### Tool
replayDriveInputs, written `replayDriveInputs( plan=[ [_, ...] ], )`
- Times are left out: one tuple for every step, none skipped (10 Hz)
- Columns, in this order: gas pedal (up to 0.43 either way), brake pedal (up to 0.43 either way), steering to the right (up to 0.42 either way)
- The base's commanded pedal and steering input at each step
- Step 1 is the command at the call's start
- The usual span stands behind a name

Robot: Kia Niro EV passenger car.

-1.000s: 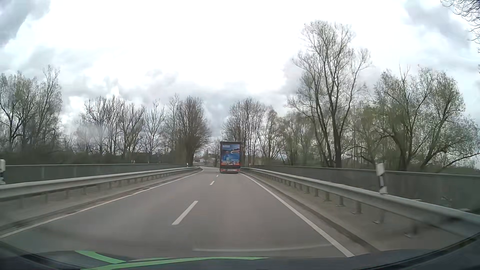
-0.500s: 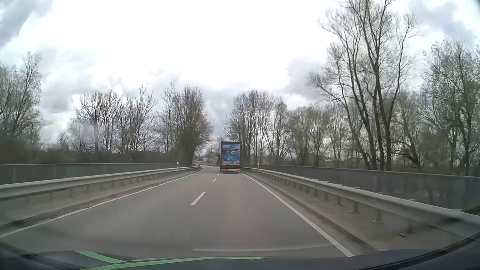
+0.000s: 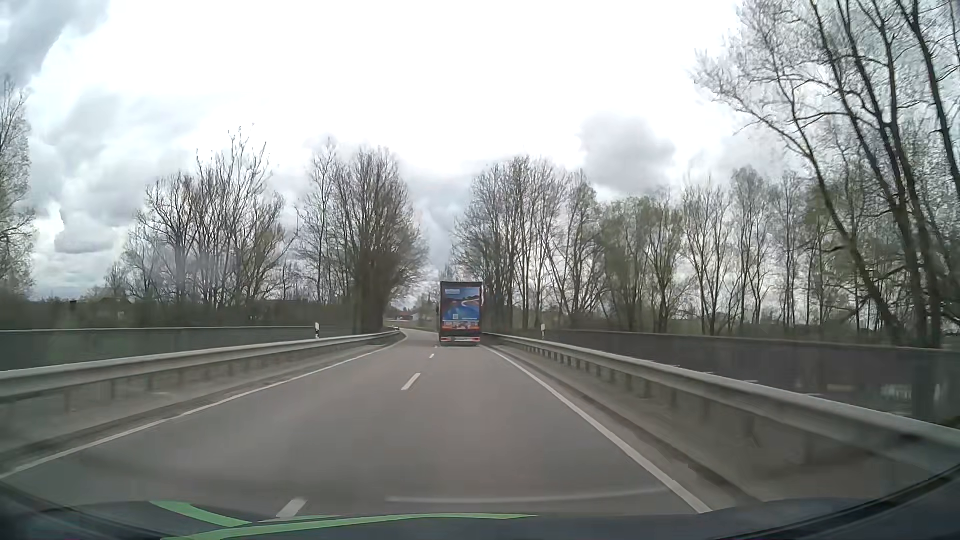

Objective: Follow the waypoints while adhering to traffic rules and regulations

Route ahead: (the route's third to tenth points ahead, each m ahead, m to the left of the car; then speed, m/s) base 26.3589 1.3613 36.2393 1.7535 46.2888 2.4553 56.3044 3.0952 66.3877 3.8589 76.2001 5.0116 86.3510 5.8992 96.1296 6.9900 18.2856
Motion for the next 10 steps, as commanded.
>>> replayDriveInputs(
  plan=[
    [0.118,0.0,-0.006],
    [0.118,0.0,-0.006],
    [0.118,0.0,-0.007],
    [0.118,0.0,-0.007],
    [0.118,0.0,-0.008],
    [0.118,0.0,-0.008],
    [0.118,0.0,-0.008],
    [0.13,0.0,-0.008],
    [0.13,0.0,-0.008],
    [0.13,0.0,-0.008]
  ],
)
